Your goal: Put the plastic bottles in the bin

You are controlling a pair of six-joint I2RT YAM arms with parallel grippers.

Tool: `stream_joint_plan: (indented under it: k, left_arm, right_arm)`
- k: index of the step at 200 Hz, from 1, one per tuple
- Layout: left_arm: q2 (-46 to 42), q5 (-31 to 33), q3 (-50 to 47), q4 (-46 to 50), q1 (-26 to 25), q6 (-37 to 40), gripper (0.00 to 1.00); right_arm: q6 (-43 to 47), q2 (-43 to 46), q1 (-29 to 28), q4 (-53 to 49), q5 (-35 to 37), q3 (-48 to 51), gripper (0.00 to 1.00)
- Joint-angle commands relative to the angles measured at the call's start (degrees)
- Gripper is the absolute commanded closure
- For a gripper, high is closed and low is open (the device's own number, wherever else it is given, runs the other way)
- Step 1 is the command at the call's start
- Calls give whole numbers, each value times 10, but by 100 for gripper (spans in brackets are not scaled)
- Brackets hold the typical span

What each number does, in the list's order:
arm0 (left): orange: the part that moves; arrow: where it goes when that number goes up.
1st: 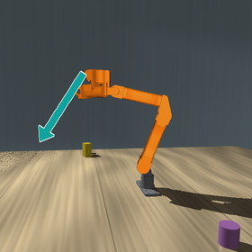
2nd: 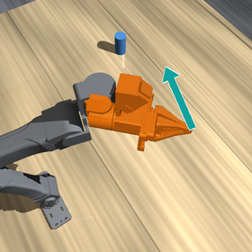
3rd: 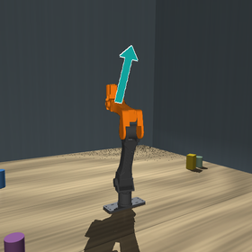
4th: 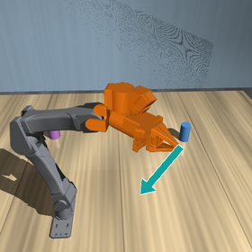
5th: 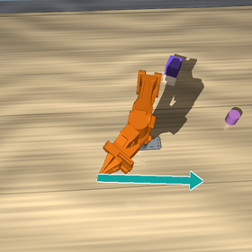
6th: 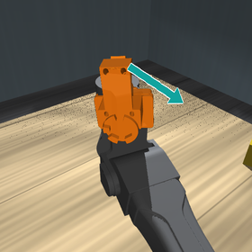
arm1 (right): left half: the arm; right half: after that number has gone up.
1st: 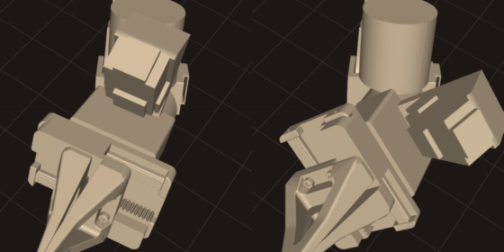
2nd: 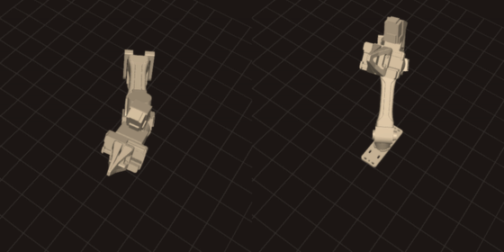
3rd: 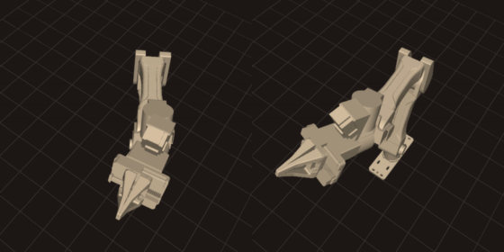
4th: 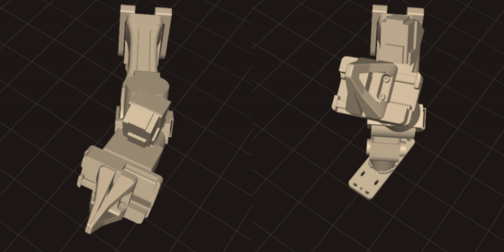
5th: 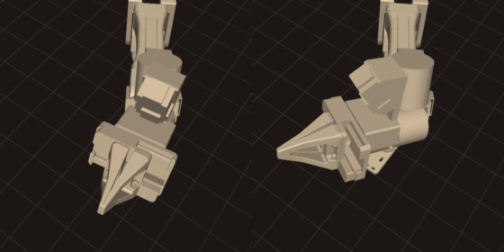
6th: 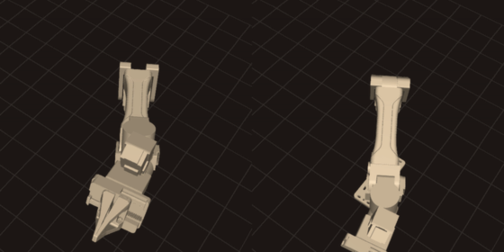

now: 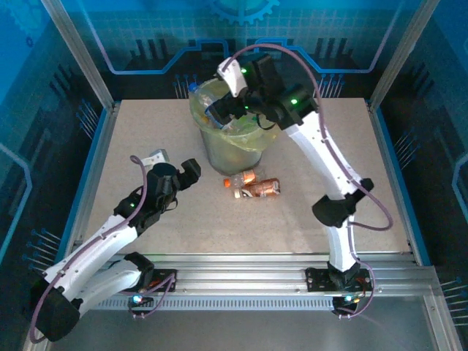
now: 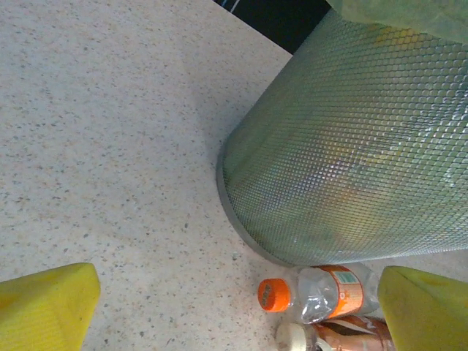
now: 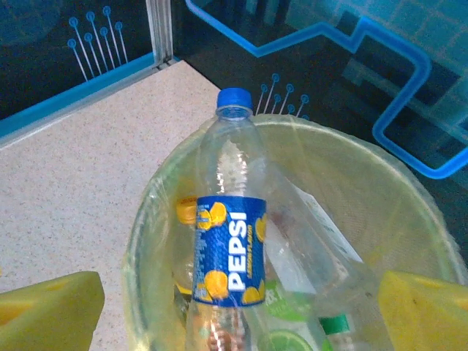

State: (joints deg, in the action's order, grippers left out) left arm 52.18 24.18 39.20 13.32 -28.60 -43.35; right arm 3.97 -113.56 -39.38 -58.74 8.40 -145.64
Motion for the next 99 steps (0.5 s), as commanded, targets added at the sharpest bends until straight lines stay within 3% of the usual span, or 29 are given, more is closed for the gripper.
stream_joint_plan:
  k: [1,60,99]
  left_arm:
    - [8,-29,10,-15,5,13,1]
    - [31,-64,-20,-35,6,-11,1]
    - [44,-76,-36,-47,8,-27,1]
  right_arm:
    - [-26,65,11,25,-2,99,4]
    - [-50,306,25,134,36,502,1]
    - [-66,378,37,164,7,701,0]
